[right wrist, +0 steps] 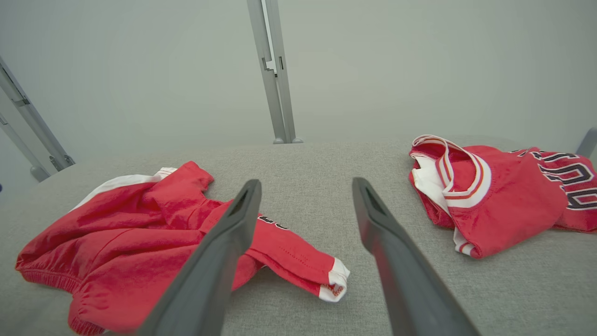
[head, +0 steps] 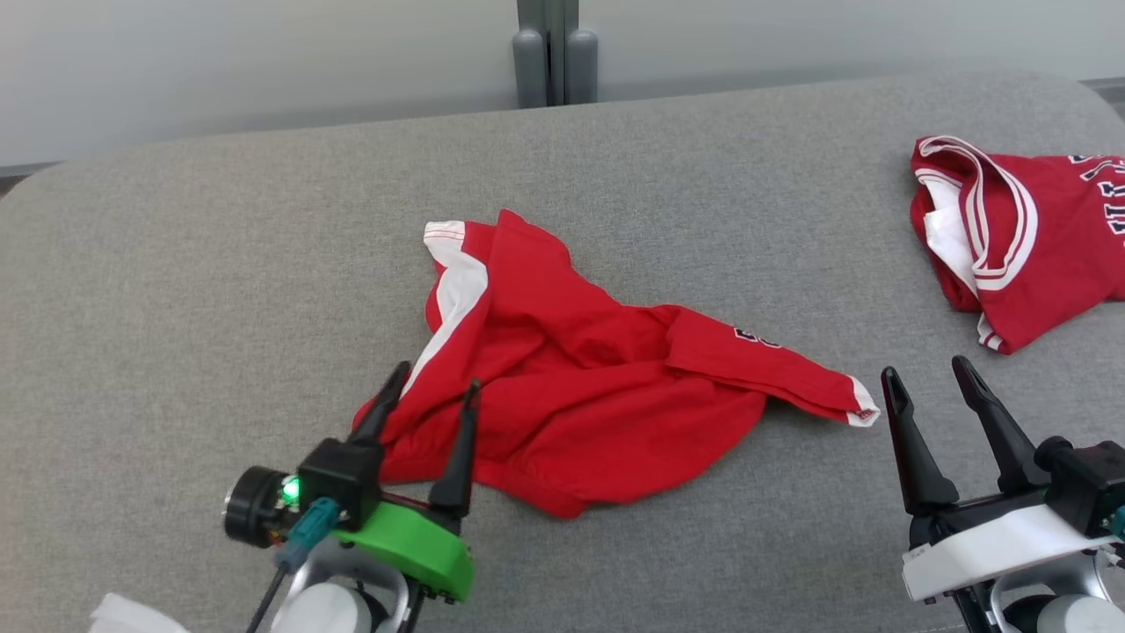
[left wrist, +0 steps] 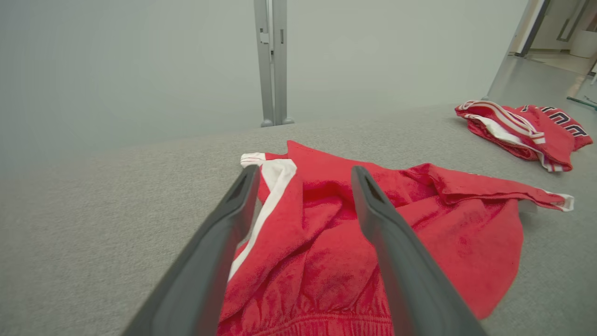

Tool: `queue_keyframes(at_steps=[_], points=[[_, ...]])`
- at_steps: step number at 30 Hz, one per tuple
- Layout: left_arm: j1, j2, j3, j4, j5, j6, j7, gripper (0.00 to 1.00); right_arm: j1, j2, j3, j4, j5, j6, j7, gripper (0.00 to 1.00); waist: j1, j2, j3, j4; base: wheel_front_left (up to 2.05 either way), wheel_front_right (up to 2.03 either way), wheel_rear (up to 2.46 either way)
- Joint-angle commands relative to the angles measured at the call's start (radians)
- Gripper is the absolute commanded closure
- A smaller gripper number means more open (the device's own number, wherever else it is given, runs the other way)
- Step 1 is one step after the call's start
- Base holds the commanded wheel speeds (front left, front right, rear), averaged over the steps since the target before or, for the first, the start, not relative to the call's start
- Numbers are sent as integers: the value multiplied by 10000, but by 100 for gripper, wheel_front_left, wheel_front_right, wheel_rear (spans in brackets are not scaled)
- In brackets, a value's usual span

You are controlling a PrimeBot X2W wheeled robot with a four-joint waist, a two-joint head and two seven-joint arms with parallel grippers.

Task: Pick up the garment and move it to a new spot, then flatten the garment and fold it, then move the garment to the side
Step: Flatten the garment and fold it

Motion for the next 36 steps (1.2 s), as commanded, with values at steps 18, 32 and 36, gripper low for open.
queue_keyframes(at_steps=[18, 32, 36], points=[[-1522, -518, -1507, 2147, -39, -1235, 1232, 100, -833, -112, 14, 372, 218, -8, -475, 0, 0, -1, 1630, -239, 0, 0, 0], [-1664, 685, -848, -1356, -183, -817, 2653, 100, -984, 40, -54, 330, 320, -8, -543, 0, 0, -1, 1799, -107, 0, 0, 0], [-2073, 828, -399, -1301, -380, -677, 2769, 100, -1196, 51, 25, 337, 374, -8, -611, 0, 0, -1, 2110, -318, 0, 0, 0]])
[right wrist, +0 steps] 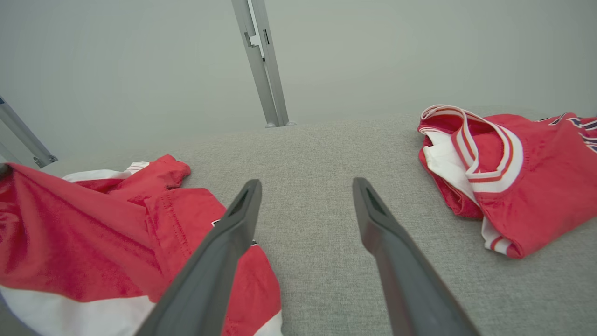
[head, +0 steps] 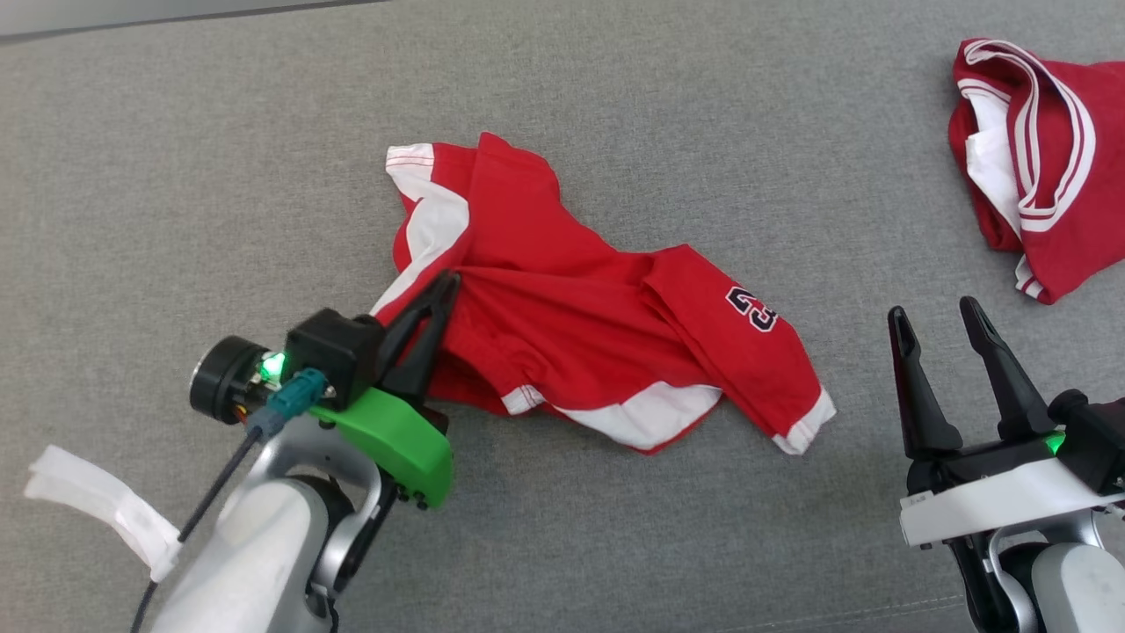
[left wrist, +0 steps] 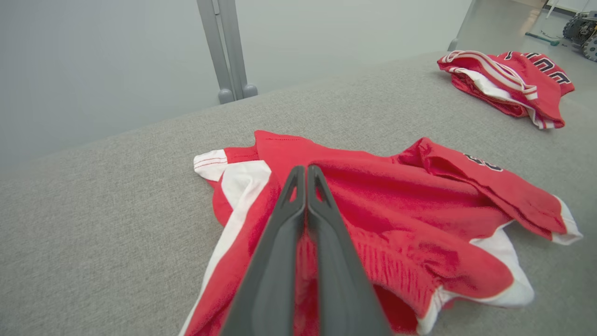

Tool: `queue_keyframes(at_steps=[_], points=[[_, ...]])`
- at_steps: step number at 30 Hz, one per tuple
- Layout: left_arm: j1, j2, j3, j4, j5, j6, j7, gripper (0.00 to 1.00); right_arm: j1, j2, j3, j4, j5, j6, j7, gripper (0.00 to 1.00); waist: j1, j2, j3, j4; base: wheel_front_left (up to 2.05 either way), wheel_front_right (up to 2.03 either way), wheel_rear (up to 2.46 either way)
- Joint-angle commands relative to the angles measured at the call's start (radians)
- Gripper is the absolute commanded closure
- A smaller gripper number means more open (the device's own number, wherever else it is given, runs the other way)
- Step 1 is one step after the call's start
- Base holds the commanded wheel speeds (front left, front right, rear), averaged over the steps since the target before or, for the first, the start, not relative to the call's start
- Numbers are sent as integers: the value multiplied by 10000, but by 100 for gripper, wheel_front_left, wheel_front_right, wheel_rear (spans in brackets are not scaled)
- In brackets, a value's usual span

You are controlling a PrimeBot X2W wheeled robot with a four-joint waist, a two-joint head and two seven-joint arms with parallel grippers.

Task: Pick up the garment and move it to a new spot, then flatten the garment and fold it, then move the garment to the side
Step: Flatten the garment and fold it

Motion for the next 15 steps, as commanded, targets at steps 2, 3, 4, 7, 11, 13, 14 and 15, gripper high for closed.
queue_keyframes(at_steps=[2, 3, 4, 7, 11, 13, 14, 15], points=[[-477, 126, 280, 314, -162, 47, 29, 100, -247, -1, 52, 18, 69, -8, -108, 0, 0, -1, 409, -317, 0, 0, 0], [-664, 90, 387, 484, -227, 55, 2, 100, -312, 1, 72, 22, 100, -8, -143, 0, 0, -1, 531, -394, 0, 0, 0], [-817, 94, 441, 684, -237, 66, 17, 100, -357, 5, 63, 48, 108, -8, -169, 0, 0, -1, 622, -448, 0, 0, 0], [-1387, 110, 616, 1490, -264, 36, -40, 100, -518, 20, 83, 109, 124, -8, -262, 0, 0, -1, 950, -644, 0, 0, 0], [-2127, 137, 803, 2760, -254, -64, -372, 100, -695, 23, 123, 219, 168, -8, -405, 0, 0, -1, 1235, -843, 0, 0, 0], [-2406, 91, 840, 3338, -277, -152, -642, 100, -749, 7, 114, 290, 194, -8, -474, 0, 0, -1, 1285, -888, 0, 0, 0], [-2482, 58, 849, 3561, -304, -196, -744, 63, -790, 0, 116, 308, 197, -8, -516, 0, 0, -1, 1294, -906, 0, 0, 0], [-2577, 20, 866, 3765, -301, -225, -981, 0, -834, -10, 122, 323, 197, -8, -532, 0, 0, -1, 1293, -920, 0, 0, 0]])
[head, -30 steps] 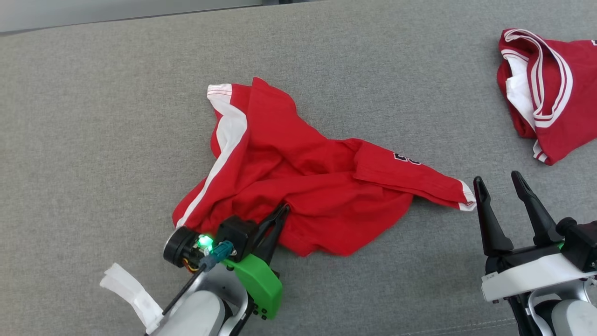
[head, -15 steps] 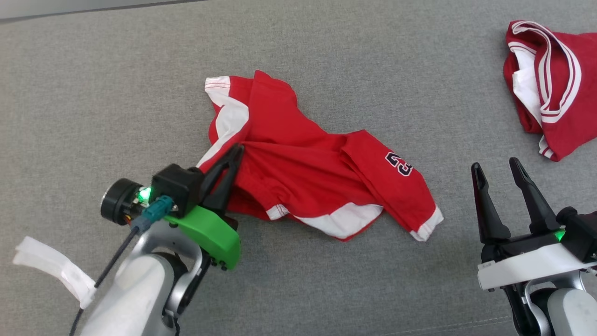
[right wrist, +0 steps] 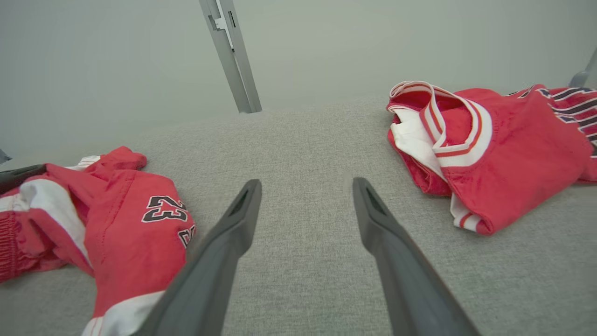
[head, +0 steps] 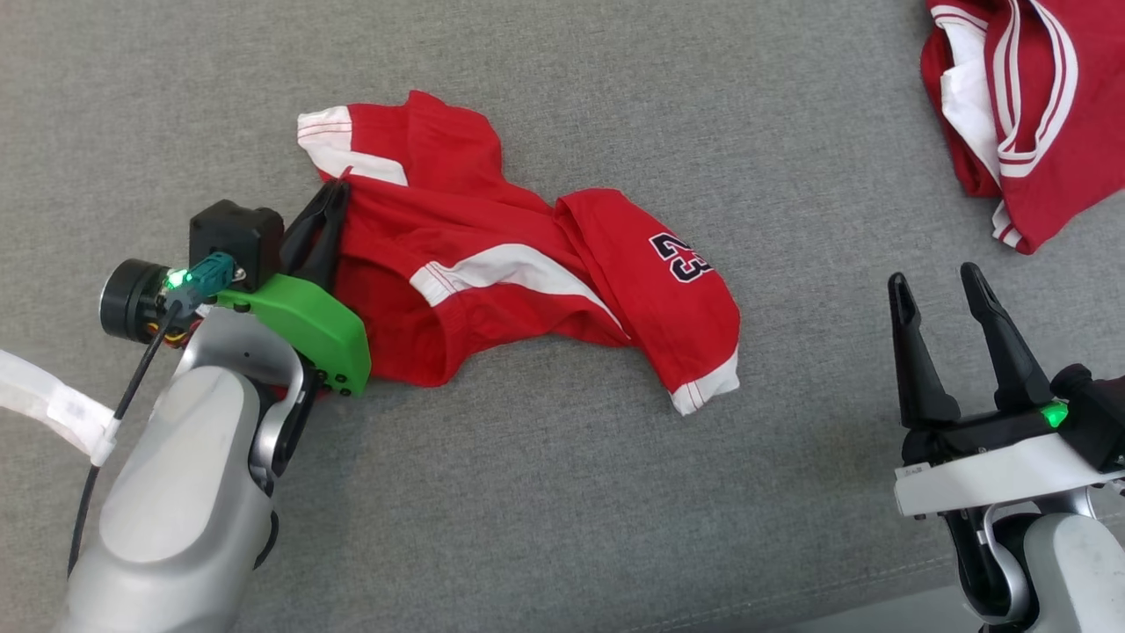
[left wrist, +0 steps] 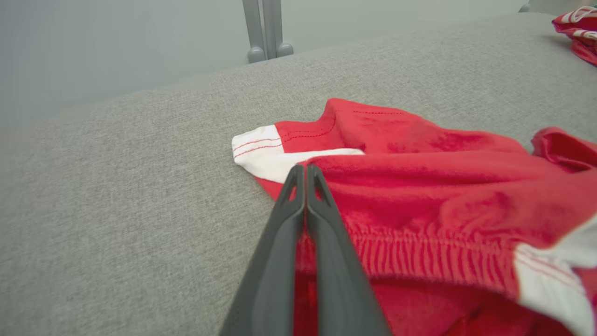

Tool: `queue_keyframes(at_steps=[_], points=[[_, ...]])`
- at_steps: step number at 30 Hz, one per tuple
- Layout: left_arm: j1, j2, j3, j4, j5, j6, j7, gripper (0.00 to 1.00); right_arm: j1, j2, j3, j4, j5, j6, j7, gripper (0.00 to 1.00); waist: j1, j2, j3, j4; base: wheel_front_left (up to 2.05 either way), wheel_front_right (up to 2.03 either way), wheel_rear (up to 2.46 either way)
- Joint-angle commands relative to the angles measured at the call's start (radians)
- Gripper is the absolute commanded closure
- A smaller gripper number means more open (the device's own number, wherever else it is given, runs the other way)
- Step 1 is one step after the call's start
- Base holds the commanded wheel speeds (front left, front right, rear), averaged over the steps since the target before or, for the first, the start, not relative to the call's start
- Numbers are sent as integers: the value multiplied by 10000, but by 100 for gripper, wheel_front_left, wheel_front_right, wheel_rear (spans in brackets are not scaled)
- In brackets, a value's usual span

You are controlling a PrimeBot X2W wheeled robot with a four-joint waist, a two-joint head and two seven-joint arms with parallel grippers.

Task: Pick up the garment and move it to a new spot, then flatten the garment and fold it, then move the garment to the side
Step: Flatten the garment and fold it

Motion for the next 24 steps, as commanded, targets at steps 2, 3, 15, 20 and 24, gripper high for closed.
queue_keyframes(at_steps=[2, 3, 15, 20, 24], points=[[-163, -159, 91, 302, -146, -36, -517, 0, -194, -29, -17, 35, 56, -8, -111, 0, 0, 0, 52, -108, 0, 0, 0], [-138, -197, 136, 360, -128, 25, -758, 0, -182, -34, -21, 35, 32, -8, -133, 0, 0, 0, 6, -86, 0, 0, 0], [2094, -955, 1035, -1030, -19, 1389, -3131, 0, 169, -347, 204, -231, -297, -8, 318, 0, 0, 0, -1376, 712, 0, 0, 0], [3202, -879, 1271, -1803, 442, 1741, -3163, 0, 438, -306, 223, -313, -332, -8, 547, 0, 0, 0, -1825, 850, 0, 0, 0], [3930, -816, 1269, -2180, 697, 1891, -3161, 0, 641, -354, 187, -372, -360, -8, 662, 0, 0, 0, -2067, 943, 0, 0, 0]])
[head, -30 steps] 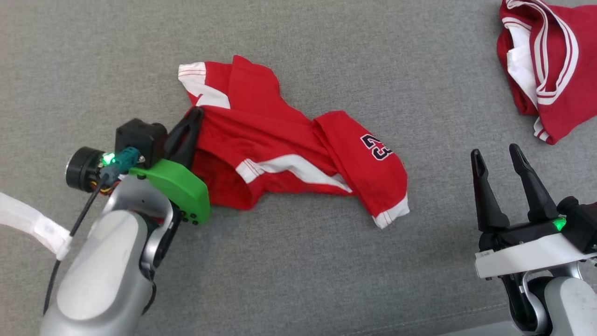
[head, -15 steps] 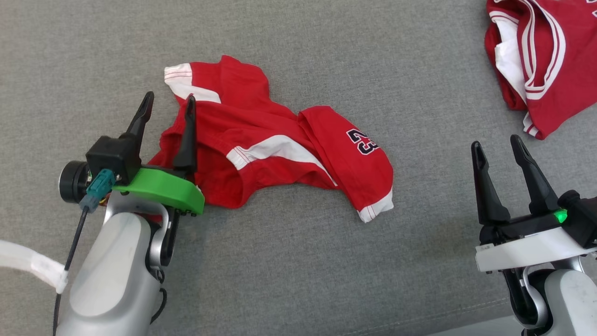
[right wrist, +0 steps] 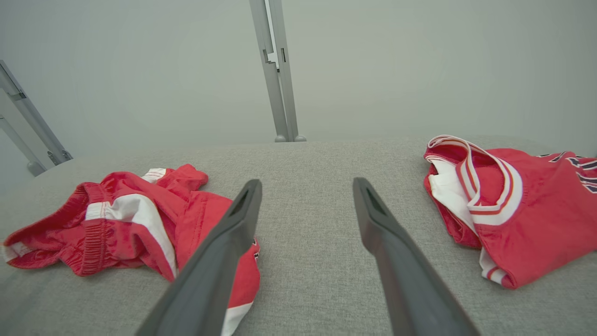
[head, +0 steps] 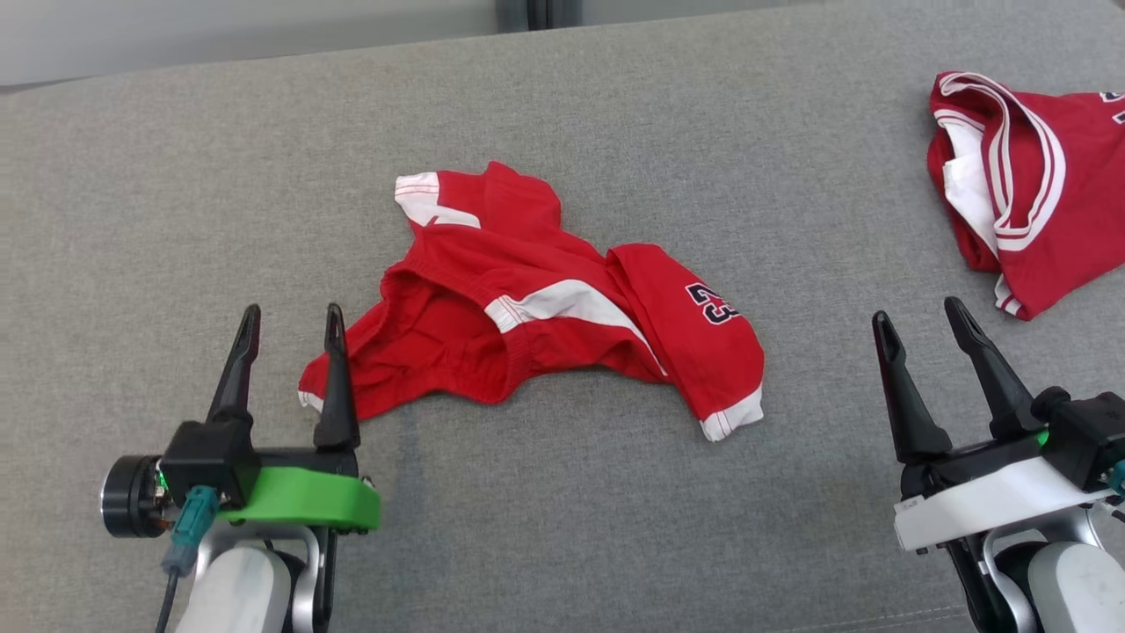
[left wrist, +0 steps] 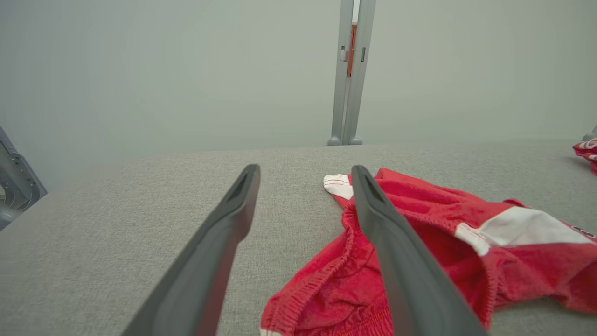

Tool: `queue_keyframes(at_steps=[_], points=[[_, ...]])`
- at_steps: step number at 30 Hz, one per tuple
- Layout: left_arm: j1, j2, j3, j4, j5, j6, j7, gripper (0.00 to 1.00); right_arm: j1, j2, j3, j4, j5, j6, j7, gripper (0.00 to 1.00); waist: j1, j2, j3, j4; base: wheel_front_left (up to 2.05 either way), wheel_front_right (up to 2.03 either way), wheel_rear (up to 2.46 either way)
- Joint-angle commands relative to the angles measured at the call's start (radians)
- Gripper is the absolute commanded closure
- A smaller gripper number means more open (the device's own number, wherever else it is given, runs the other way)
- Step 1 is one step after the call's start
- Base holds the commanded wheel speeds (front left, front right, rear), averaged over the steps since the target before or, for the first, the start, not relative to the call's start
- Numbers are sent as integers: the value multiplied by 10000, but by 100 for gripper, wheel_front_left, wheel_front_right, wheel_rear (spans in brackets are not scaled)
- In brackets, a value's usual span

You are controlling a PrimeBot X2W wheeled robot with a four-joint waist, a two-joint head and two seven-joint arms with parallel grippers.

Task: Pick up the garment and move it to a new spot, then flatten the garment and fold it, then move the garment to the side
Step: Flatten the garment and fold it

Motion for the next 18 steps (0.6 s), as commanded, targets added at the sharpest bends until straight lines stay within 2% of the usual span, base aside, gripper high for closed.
queue_keyframes(at_steps=[1, 12, 16, 18], points=[[264, 32, -3, -112, 56, 41, -28, 0, 157, -37, -48, -63, -73, -8, 56, 0, 0, 0, -283, 199, 0, 0, 0], [752, 65, -126, -390, 220, 50, -31, 0, 360, -90, -204, -268, -94, -8, 287, 0, 0, 0, -410, 282, 0, 0, 0], [648, 95, -209, -429, 244, -5, -19, 0, 293, -270, 148, -167, -109, -8, 440, 0, 0, 0, -302, 294, 0, 0, 0], [368, 81, -306, -482, 324, -25, -1, 0, 154, -538, 824, 80, -76, -8, 624, 0, 0, 0, -54, 366, 0, 0, 0]])
